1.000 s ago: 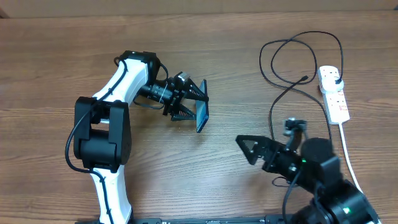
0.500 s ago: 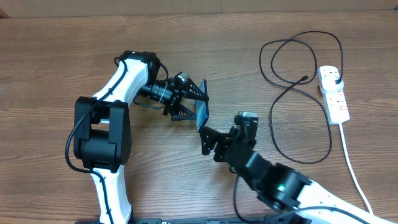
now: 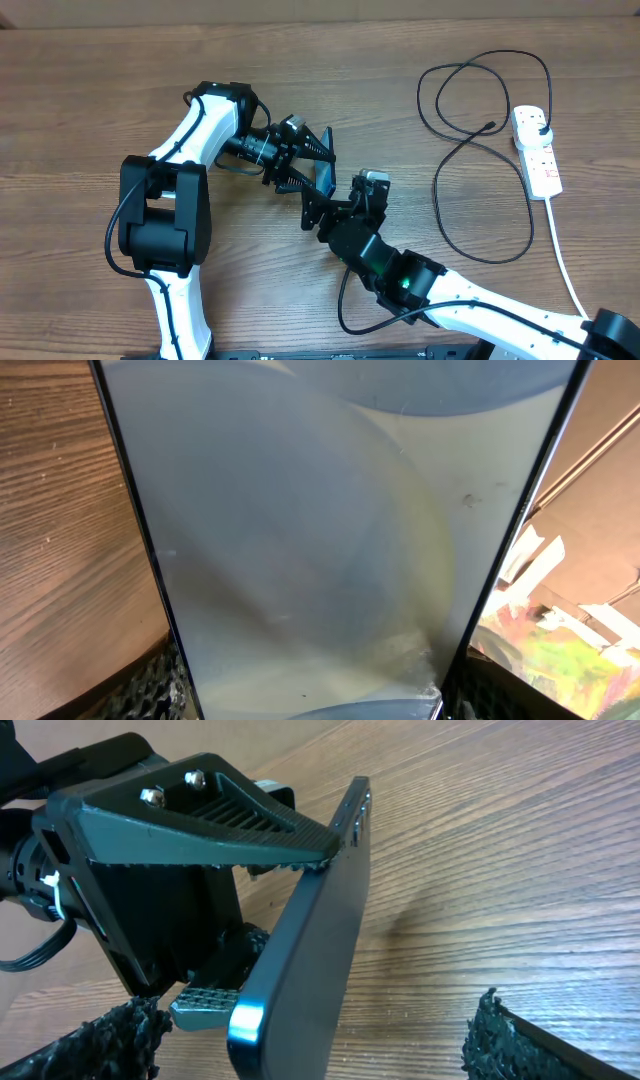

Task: Plug charger to phone and switch on socket
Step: 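Close the right gripper on the phone's lower end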

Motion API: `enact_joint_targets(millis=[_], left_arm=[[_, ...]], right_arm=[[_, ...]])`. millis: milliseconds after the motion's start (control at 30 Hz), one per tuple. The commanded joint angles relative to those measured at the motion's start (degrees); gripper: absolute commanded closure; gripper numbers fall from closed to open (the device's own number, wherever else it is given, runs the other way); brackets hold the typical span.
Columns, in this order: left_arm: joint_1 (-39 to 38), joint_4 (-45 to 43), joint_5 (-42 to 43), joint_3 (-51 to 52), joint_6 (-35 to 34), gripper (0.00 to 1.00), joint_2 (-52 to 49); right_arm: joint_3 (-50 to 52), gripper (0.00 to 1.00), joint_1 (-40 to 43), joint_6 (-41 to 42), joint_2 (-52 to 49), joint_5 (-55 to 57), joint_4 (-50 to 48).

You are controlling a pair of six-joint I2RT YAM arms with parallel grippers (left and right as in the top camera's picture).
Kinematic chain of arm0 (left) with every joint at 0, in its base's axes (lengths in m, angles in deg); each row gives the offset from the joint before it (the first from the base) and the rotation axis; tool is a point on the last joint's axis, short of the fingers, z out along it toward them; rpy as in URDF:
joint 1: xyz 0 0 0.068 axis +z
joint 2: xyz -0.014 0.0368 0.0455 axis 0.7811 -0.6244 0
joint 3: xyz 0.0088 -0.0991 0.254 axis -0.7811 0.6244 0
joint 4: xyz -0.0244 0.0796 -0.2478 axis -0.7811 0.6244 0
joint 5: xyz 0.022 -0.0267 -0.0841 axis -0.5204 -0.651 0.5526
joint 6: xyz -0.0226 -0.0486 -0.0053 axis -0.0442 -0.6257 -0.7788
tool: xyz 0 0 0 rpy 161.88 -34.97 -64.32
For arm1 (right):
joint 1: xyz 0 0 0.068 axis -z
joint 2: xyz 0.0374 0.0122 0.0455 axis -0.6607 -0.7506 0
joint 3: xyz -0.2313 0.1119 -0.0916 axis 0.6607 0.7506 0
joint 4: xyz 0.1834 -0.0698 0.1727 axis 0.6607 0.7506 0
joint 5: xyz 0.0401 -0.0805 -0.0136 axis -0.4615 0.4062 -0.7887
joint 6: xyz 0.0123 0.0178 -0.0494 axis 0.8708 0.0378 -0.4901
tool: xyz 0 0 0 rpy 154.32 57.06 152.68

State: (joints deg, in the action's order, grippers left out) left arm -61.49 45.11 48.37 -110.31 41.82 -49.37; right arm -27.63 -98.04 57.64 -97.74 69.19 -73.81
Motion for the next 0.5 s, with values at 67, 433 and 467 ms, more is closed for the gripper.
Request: enact_joint_targets(millis=[67, 433, 467], left_arm=[[-0.02, 0.15, 2.54, -1.27, 0.04, 0.55, -0.39], [-0.02, 0.13, 2.19, -1.27, 0.09, 0.55, -0.39], [-0.02, 0.13, 2.16, -1.27, 0.09, 0.55, -0.39]], right_arm=[[-1.57, 0.05, -0.24, -0.68, -2.14, 1.31, -1.97], [-1.57, 0.14, -0.24, -3.67, -5.7, 1.36, -7.93], [-1.57, 0.15, -0.24, -3.67, -6.14, 1.36, -8.39]])
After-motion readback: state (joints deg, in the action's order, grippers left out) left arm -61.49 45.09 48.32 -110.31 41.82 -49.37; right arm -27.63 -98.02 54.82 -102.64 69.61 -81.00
